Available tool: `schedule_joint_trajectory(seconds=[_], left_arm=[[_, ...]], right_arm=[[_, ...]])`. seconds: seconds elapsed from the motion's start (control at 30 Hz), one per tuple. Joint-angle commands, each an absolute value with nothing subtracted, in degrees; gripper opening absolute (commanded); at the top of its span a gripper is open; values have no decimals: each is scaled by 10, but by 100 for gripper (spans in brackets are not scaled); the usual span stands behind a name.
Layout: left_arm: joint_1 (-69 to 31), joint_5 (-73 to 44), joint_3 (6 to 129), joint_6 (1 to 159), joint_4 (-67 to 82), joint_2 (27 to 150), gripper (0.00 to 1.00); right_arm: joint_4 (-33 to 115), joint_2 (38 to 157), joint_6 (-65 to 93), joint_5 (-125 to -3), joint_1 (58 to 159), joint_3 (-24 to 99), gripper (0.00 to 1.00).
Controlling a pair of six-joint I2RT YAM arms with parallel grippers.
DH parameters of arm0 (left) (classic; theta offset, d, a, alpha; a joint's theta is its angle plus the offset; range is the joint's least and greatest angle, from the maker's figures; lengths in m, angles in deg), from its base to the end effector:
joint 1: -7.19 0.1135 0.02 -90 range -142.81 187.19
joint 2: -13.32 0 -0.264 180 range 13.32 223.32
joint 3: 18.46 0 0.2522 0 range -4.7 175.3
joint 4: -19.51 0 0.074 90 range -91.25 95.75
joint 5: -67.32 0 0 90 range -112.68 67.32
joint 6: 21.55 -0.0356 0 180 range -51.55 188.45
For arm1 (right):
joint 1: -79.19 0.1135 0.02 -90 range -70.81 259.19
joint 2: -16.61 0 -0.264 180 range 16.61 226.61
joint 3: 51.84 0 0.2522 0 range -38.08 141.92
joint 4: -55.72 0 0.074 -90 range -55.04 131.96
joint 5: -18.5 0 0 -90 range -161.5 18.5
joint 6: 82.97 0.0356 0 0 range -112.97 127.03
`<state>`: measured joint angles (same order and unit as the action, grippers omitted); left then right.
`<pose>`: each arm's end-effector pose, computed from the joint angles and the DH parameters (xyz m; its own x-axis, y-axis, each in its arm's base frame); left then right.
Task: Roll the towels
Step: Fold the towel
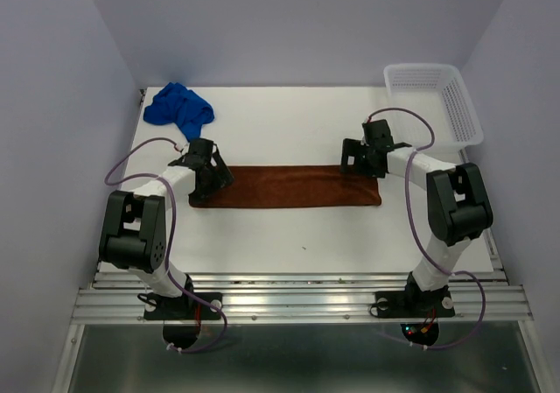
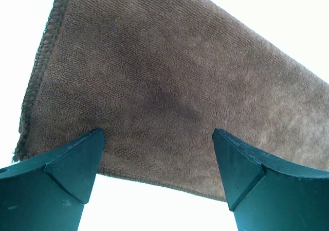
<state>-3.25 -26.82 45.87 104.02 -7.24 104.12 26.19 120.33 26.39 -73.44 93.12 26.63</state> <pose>0.3103 -0.0546 0.1774 -0.7211 -0.4571 -0.5207 -0.3458 0.8886 -0.3013 0.3632 0.0888 0.1729 -0.8216 0.1376 -0.5533 0.0537 0.9848 0.1651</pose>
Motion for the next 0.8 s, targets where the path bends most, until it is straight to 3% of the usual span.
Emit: schedule_joint_trajectory(seconds=[0.0, 0.33, 0.7, 0.77], left_arm=[[-39, -264, 493, 1027, -99, 1019, 99], [19, -326, 527, 1055, -145, 1001, 99], [83, -323, 499, 1043, -102, 1045, 99], [83, -303, 490, 1033, -86, 1058, 99]], right_arm=[[288, 1144, 224, -675, 924, 258, 100], [247, 1054, 294, -797, 918, 194, 100], [235, 1084, 313, -802, 873, 172, 100], [236, 1098, 309, -798, 873, 174, 95]])
